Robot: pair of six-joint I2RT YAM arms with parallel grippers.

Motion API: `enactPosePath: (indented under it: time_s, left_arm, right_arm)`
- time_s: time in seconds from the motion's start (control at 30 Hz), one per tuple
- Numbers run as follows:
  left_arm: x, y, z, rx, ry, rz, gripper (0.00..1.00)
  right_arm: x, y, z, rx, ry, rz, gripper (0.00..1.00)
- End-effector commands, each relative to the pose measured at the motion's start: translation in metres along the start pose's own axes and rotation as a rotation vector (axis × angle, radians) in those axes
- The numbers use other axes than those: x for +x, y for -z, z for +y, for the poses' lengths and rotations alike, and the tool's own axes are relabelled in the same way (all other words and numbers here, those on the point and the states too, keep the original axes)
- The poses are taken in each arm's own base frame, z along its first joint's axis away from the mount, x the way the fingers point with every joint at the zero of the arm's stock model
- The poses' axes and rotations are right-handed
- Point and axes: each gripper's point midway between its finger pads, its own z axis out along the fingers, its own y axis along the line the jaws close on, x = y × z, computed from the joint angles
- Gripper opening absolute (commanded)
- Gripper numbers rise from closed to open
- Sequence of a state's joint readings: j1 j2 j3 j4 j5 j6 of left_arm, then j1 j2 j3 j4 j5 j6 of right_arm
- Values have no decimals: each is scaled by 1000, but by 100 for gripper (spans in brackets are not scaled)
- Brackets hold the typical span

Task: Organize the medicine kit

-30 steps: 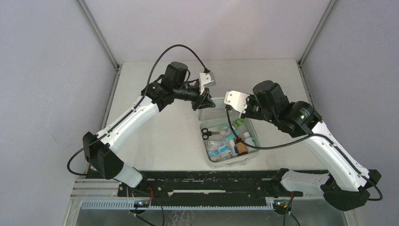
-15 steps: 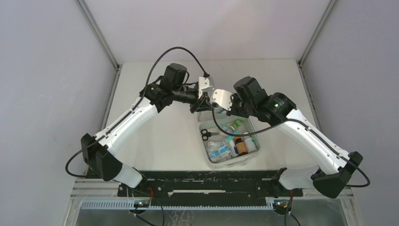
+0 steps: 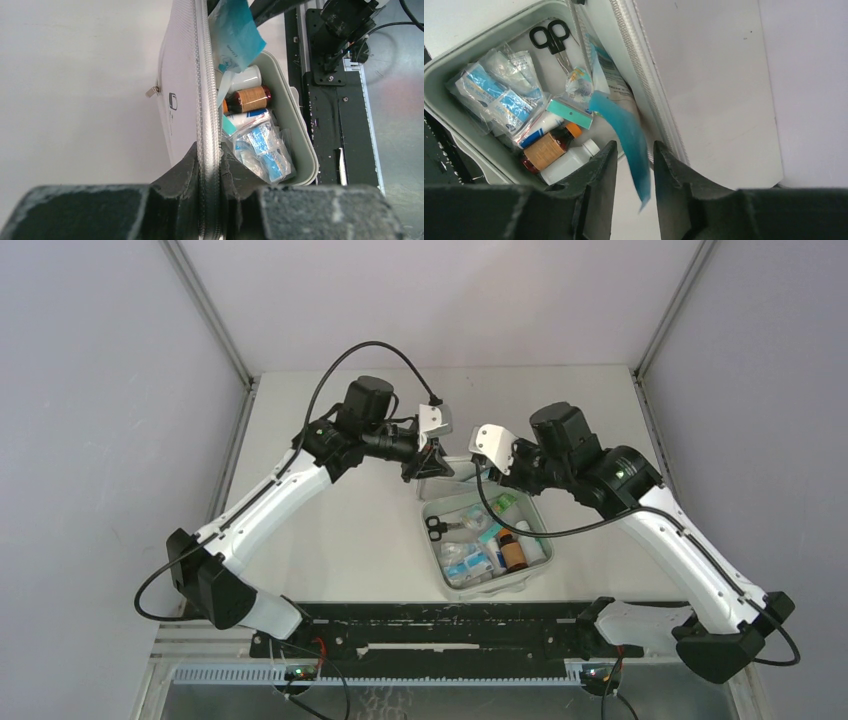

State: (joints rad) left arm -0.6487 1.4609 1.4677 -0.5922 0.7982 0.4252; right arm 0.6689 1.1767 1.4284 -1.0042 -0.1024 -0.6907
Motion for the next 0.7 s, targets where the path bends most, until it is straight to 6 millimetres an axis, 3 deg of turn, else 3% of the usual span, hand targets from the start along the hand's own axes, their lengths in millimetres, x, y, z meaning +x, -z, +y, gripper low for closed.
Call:
enactPosePath:
  time_s: [0.0,0.13,0.23,0.5,0.67]
  left_arm:
    - [-26,7,-26,81,-50,-90,6]
    - [-26,6,-26,81,-47,-91,6]
    - [-27,7,-28,87,-48,-96,6]
    - [-20,3,-29,94,-28,-113,6]
    - [-26,2,-33,115,-3,-147,5]
  right_arm:
    - [-19,13,-11,48,-14,-113,27]
    - [-23,13,-7,22,4,-133,7]
    - [-19,2,-3,-7,16,-102,0]
    - [-11,-32,10,-72,10,-55,0]
    - [-4,-46,20,-85,15,-39,0]
